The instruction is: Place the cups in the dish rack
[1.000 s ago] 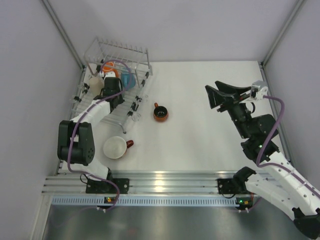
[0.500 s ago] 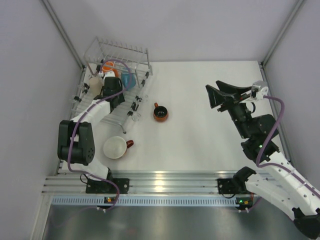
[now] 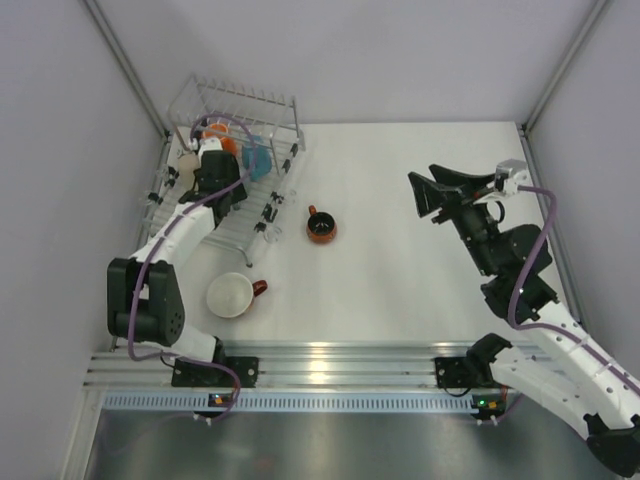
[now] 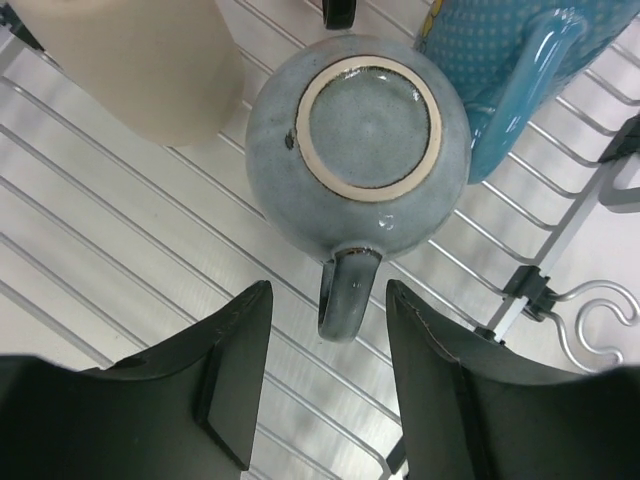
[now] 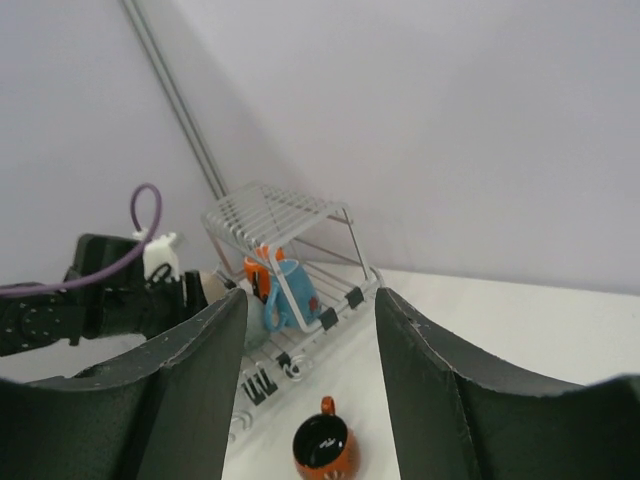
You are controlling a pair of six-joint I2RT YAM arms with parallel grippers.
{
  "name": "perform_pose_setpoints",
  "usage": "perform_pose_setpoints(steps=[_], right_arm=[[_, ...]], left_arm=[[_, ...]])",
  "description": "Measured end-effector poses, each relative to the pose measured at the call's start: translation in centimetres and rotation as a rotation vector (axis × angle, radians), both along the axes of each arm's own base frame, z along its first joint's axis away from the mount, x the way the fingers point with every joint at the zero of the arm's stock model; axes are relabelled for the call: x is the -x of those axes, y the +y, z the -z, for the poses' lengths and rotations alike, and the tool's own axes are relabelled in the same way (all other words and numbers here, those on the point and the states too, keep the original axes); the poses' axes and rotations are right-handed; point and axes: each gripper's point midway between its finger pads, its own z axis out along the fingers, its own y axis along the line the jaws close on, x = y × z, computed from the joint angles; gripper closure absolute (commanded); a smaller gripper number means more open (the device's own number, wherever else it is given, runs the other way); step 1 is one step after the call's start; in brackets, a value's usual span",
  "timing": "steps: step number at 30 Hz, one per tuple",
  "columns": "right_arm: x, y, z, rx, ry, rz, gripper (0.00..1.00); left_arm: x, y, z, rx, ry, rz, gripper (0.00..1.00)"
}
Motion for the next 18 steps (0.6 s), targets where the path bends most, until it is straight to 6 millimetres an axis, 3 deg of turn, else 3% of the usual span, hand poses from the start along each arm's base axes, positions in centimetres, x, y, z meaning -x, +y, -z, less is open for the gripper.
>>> perform_pose_setpoints(steps=[3, 9, 14, 18], right_arm=[[-1.0, 0.2, 1.1, 0.029, 0.059, 0.019, 0.47], [-3.6, 1.3, 4.1, 0.096, 0.219, 0.047, 0.48], [-5.6, 2.8, 6.7, 0.147, 0.354, 0.044, 0.50], [-6.7, 3.7, 8.9, 0.176, 0.464, 0.038, 0.50]], left_arm=[[0.4, 0.0, -1.7, 0.007, -0.029, 0.004, 0.44], [1.3, -1.1, -7.0, 0.060, -0.142, 0.064, 0.43], [2.4, -3.5, -11.2, 0.142, -0.232, 0.188, 0.41], [3.5, -6.0, -12.7, 0.224, -0.252, 0.311, 0.41]])
